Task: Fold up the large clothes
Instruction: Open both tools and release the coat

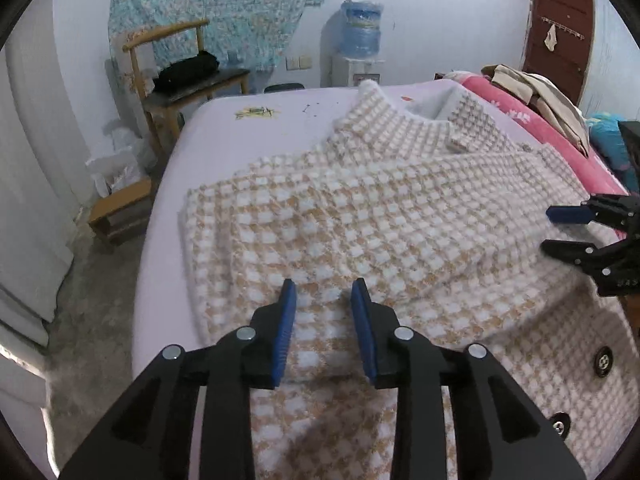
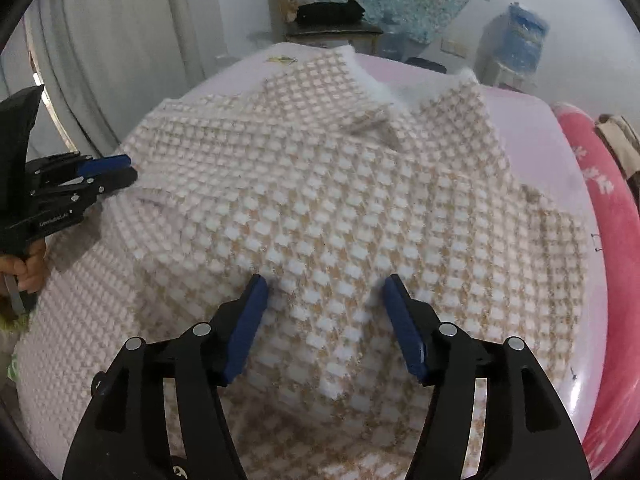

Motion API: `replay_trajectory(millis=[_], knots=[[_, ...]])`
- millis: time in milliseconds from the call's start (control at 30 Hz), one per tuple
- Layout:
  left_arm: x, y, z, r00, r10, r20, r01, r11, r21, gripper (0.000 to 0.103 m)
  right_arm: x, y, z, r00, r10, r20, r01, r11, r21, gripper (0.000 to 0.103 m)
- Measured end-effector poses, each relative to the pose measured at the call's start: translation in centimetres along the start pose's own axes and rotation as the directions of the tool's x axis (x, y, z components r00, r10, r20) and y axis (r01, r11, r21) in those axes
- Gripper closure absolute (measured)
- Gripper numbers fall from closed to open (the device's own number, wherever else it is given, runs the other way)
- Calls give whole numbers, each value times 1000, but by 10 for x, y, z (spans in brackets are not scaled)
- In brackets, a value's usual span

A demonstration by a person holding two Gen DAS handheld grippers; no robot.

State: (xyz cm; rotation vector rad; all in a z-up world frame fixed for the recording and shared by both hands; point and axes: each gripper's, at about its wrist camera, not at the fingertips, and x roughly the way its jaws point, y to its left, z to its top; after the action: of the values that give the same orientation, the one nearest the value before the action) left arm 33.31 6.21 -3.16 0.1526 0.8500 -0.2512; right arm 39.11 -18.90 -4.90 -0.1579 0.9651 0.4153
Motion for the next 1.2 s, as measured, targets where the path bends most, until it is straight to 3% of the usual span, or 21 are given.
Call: replay_trajectory(millis=[100, 200, 300, 333, 467, 533, 633, 733, 900, 1033, 1200], knots=[[-11, 1, 3, 1000, -1, 0, 1, 999, -34, 74, -20, -9, -1, 1000, -9, 18, 7, 998, 68, 44], [-19, 2, -3, 1000, 12, 10, -12, 1000, -27, 59, -45, -21, -15, 994, -73, 80, 63, 992, 112, 42], [-12, 5, -10, 1000, -1, 0, 1, 1000, -28, 58, -31, -56, -36, 994, -108, 11, 102, 967, 232, 40], [-11, 3, -9, 1000, 2, 0, -2, 1000, -27, 58, -28, -62, -41, 996, -79, 30, 69, 967, 247, 40], [-18, 3, -1, 1000, -5, -2, 5, 998, -68, 57, -48, -59, -42, 994, -105, 43, 92, 966, 241, 39], [-24, 2, -1, 1000, -14, 25, 16, 998, -68, 49, -60, -55, -42, 991, -104, 89, 80, 968, 236, 37], [-12, 0, -6, 1000, 19, -23, -20, 999, -42, 45, -35, -67, -46, 993, -111, 32, 98, 958, 270, 36], [-14, -3, -5, 999, 31, -17, -32, 999, -34, 45, -31, -66, -41, 995, -93, 43, 78, 957, 280, 36], [-44, -5, -4, 999, 30, 20, -29, 998, -52, 44, -71, -55, -45, 995, -58, 87, 29, 954, 300, 32], [-83, -22, -13, 998, -2, 59, 3, 1000, -18, 34, -105, -33, -55, 991, -35, 128, 1, 967, 256, 20], [-112, -59, -41, 998, -49, 32, 48, 998, 43, 23, -129, 11, -89, 992, -31, 126, 4, 979, 204, 17]])
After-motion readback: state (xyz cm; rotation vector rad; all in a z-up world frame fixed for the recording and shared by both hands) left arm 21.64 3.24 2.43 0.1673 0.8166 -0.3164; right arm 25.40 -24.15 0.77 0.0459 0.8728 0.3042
